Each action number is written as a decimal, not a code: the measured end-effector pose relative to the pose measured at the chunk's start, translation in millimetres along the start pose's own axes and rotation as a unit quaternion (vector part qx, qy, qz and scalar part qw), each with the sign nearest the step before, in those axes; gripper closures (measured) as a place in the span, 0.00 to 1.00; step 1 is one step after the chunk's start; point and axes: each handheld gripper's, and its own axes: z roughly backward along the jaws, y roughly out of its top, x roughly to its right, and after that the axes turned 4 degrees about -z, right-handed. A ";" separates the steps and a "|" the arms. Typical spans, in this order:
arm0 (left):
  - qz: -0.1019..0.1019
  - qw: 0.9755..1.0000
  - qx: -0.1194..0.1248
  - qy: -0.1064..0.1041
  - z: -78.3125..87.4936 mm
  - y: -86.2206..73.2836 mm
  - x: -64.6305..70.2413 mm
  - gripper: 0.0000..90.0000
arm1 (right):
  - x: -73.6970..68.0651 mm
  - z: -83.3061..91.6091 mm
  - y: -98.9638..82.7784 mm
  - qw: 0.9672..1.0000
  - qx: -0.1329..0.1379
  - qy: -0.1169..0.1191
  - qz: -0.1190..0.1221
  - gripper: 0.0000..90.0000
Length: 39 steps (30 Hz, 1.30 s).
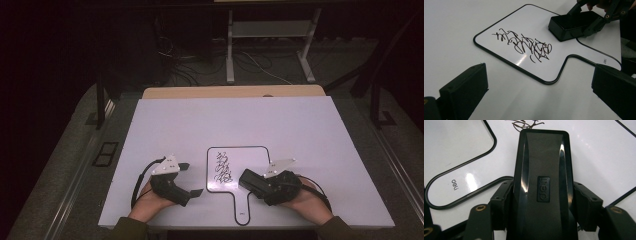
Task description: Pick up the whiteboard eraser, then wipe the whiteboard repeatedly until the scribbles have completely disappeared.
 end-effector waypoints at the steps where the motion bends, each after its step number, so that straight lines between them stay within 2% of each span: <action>1: 0.000 1.000 -0.002 0.000 0.3 0.2 -0.1 0.00 | 0.3 0.2 0.2 1.000 -0.001 0.001 -0.001 0.42; 20: -0.002 1.000 -0.002 0.000 0.8 0.5 0.1 0.00 | 3.1 3.4 6.6 1.000 -0.018 0.015 0.004 0.43; 39: 0.000 1.000 -0.001 -0.001 -0.6 -0.6 -0.5 0.00 | 13.2 12.6 13.9 1.000 0.008 0.029 0.003 0.43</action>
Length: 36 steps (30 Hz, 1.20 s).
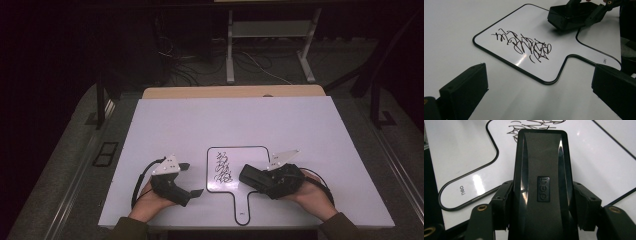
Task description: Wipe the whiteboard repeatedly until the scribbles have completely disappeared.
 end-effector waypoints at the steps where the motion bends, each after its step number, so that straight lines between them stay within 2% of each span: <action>1: 0.002 1.000 0.000 0.000 0.1 -0.4 -0.2 0.00 | 0.8 -0.1 0.9 1.000 0.002 0.000 -0.001 0.43; 6: 0.002 1.000 0.002 0.000 0.7 -1.1 -2.7 0.00 | 5.4 -0.3 6.1 1.000 0.007 0.000 -0.002 0.43; 12: 0.000 1.000 -0.008 0.005 -0.4 -1.2 -0.5 0.00 | 9.4 -0.5 13.4 1.000 0.014 -0.002 0.001 0.43; 16: -0.001 1.000 -0.001 0.006 0.1 -0.5 -0.3 0.00 | 11.4 -1.3 19.6 1.000 0.019 0.001 0.003 0.43; 26: -0.002 1.000 -0.002 0.005 -0.1 -0.4 -0.2 0.00 | 19.1 -8.9 32.2 1.000 0.022 0.006 -0.003 0.43; 36: -0.004 1.000 -0.003 0.003 -1.3 0.1 -0.3 0.00 | 20.2 -24.1 51.6 1.000 0.017 0.010 0.006 0.43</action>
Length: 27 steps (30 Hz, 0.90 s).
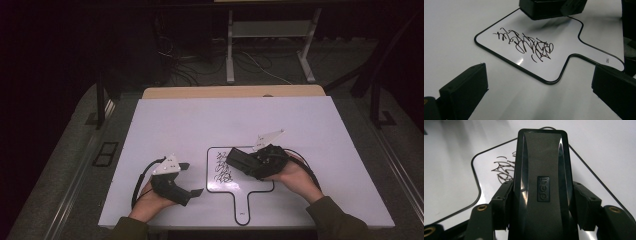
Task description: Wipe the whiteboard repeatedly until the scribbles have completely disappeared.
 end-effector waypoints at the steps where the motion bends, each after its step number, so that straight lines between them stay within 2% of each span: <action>1: 0.000 1.000 0.000 0.000 0.0 0.1 0.1 0.00 | 0.0 -2.0 1.7 1.000 -0.001 -0.001 -0.001 0.43; 11: 0.001 1.000 0.002 -0.002 -0.2 -0.1 -0.1 0.00 | 6.1 -18.9 17.1 1.000 -0.007 -0.006 0.006 0.43; 27: 0.005 1.000 0.006 -0.003 -0.2 0.6 0.7 0.00 | 7.4 -47.5 41.1 1.000 -0.021 -0.008 0.017 0.43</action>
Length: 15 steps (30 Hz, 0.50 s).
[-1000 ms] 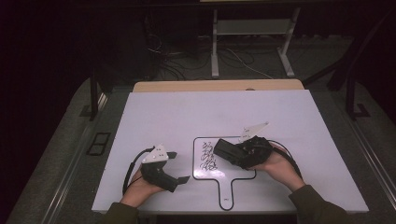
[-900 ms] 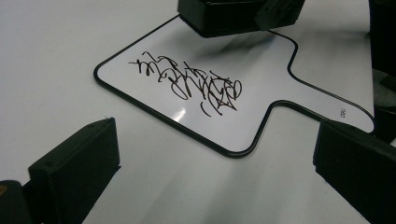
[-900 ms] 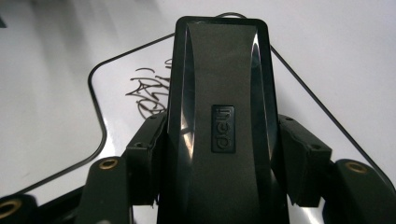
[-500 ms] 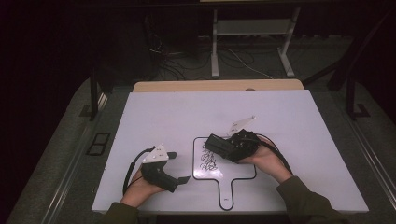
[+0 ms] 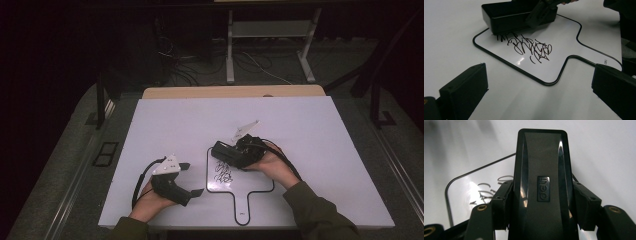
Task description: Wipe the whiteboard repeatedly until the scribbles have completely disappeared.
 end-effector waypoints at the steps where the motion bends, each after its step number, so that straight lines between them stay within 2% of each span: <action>1: 0.000 1.000 -0.001 0.000 0.3 0.1 0.0 0.00 | -0.1 -2.0 1.9 1.000 -0.002 0.001 0.000 0.43; 4: 0.001 1.000 -0.001 0.000 0.6 0.0 -0.1 0.00 | 1.1 -7.4 6.3 1.000 -0.009 -0.006 0.009 0.43; 15: 0.000 1.000 -0.001 -0.002 0.3 0.1 0.0 0.00 | 4.5 -21.5 9.3 1.000 -0.020 -0.013 0.014 0.43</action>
